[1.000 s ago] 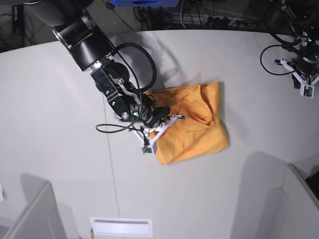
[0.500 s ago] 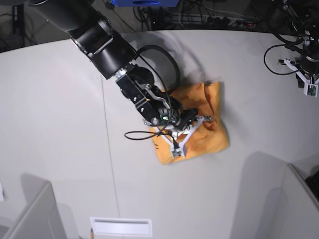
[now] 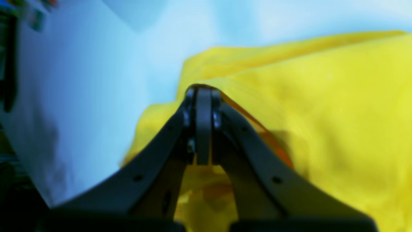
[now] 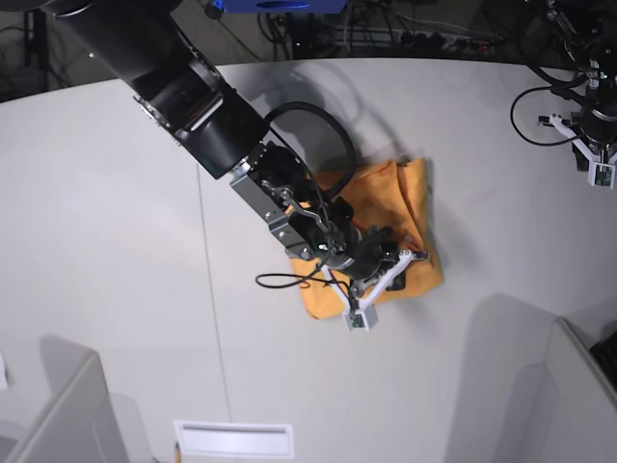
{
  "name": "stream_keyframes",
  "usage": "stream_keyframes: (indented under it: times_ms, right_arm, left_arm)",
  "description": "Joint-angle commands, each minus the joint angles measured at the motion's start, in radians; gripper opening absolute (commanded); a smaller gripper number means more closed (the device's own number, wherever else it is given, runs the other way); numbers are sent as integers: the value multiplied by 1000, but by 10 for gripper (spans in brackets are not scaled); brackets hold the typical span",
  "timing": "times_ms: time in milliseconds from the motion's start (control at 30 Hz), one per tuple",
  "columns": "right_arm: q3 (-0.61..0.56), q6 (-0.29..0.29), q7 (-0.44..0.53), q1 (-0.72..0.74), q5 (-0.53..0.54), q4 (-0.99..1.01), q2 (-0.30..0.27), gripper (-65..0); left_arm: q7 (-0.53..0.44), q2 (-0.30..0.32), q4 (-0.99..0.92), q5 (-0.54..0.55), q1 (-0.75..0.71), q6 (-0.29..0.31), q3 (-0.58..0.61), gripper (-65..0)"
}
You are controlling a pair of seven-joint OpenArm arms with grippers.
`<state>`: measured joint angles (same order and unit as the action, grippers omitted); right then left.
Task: Fold the T-shirt properly
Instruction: 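Press and adjust the folded bundle with the right gripper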
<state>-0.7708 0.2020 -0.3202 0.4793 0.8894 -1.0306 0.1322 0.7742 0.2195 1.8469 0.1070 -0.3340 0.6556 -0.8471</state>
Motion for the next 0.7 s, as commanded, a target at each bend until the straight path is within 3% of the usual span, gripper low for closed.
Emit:
stream_keyframes:
  times_ms: [0, 300, 467, 567, 667]
  right_arm:
    - [3, -20, 26, 48, 17, -27, 14, -650]
    - [6, -16, -13, 25, 18, -238, -30, -650]
    - [1, 169, -159, 40, 17, -261, -72, -650]
    - [1, 216, -248, 37, 17, -290, -76, -650]
    - [-22, 222, -256, 19, -36, -273, -58, -650]
  left_arm:
    - [-15, 16, 20, 7, 3, -4, -5, -650]
    - [-15, 16, 17, 7, 5, -4, -5, -650]
    - [-15, 18, 17, 7, 5, -4, -5, -650]
    - [-15, 18, 17, 7, 5, -4, -5, -650]
    - [-15, 16, 17, 7, 3, -4, -5, -650]
